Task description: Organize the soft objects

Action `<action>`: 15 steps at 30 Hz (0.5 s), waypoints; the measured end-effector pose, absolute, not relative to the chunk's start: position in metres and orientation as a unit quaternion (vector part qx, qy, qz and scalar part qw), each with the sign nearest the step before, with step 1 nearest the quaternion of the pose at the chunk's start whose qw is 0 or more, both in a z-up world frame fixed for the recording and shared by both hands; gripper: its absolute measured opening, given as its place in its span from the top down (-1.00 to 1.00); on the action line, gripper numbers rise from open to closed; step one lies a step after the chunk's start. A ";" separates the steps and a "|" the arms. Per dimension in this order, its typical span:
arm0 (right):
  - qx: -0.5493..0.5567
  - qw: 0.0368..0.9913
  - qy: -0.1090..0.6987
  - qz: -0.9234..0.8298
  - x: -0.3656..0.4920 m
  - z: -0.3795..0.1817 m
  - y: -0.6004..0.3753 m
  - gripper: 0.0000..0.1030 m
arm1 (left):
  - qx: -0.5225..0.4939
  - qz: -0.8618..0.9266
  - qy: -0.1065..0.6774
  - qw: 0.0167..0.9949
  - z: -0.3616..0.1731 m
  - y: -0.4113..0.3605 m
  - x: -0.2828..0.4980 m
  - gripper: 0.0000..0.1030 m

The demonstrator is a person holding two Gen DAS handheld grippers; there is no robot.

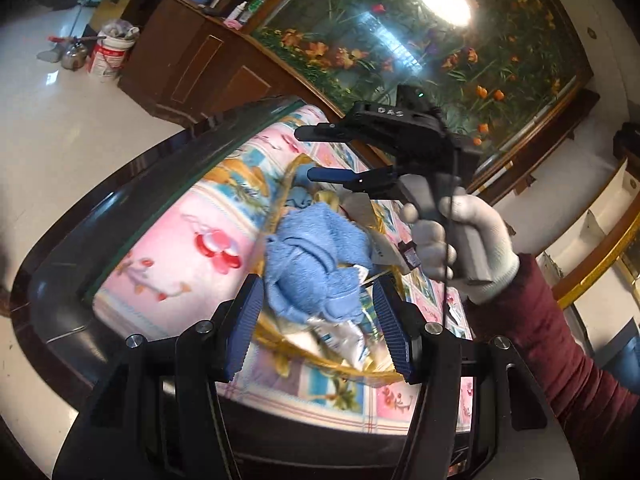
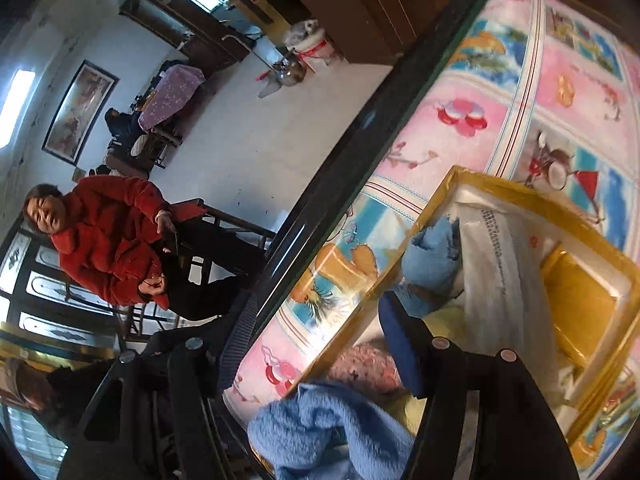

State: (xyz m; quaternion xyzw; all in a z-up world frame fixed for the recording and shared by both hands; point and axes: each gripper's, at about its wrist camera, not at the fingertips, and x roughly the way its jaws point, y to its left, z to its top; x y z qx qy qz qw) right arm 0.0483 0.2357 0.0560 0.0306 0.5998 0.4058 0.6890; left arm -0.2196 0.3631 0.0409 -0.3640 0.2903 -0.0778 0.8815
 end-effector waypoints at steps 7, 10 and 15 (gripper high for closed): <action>0.041 0.736 0.567 0.366 0.058 0.066 0.229 -0.23 | -0.375 -0.066 0.295 0.876 0.034 0.370 -0.227 -0.11; 0.043 0.749 0.534 0.390 0.040 0.089 0.216 -0.23 | -0.367 -0.065 0.301 0.878 0.036 0.364 -0.225 -0.11; 0.061 0.771 0.467 0.428 -0.006 0.124 0.143 -0.23 | -0.341 -0.070 0.311 0.884 0.044 0.344 -0.222 -0.11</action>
